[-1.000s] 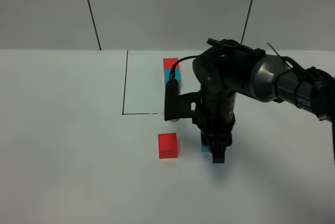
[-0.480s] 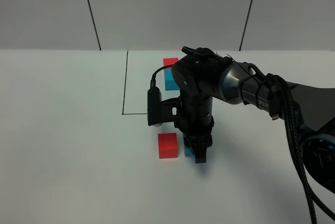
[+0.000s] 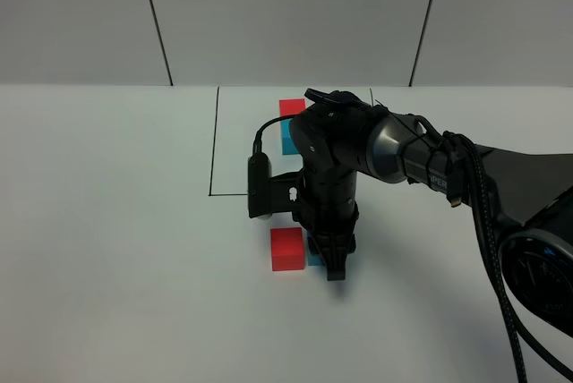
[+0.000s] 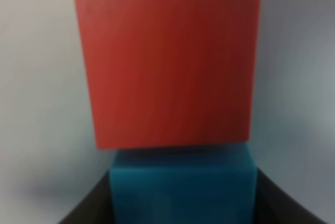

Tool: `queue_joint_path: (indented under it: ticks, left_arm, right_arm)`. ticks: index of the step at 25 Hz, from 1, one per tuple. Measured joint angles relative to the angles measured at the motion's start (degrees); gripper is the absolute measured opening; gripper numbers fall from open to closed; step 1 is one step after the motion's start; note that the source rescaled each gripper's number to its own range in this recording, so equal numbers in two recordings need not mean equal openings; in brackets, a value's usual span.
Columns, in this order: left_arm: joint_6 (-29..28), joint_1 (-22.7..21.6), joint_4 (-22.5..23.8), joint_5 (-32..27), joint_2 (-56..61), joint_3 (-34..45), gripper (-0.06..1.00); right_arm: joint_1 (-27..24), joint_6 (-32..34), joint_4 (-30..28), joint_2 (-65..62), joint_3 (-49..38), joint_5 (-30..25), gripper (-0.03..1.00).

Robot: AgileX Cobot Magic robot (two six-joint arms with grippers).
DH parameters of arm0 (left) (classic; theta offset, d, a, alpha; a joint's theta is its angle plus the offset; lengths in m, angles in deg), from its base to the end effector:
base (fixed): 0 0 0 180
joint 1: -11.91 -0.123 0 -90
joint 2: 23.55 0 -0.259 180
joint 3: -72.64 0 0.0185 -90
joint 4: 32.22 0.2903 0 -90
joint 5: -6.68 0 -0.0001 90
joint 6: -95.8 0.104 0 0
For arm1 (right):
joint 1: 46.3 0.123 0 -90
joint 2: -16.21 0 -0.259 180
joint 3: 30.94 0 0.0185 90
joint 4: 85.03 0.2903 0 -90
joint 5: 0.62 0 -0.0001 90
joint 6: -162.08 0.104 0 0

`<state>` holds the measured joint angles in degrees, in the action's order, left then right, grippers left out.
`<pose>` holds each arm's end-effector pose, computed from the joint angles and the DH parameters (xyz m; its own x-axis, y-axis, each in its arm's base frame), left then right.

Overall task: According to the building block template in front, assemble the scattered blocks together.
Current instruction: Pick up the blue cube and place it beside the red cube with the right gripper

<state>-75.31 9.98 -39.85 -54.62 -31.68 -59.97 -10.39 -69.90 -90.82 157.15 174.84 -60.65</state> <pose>0.0651 -0.0099 0.2929 -0.4393 0.0754 -0.8952 0.1110 0.9934 0.0292 0.3945 0.2745 0.0763 0.0087 -0.9997 0.0217 -0.9927 -0.0112 -0.1205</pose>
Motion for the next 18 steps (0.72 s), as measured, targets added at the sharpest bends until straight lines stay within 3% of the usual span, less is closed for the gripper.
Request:
queue_joint_path:
  ticks: [18]
  left_arm:
    - [0.00,0.00,0.00,0.00,0.00,0.00,0.89]
  right_arm:
    - [0.00,-0.30,1.69,0.06,0.00,-0.71,0.00]
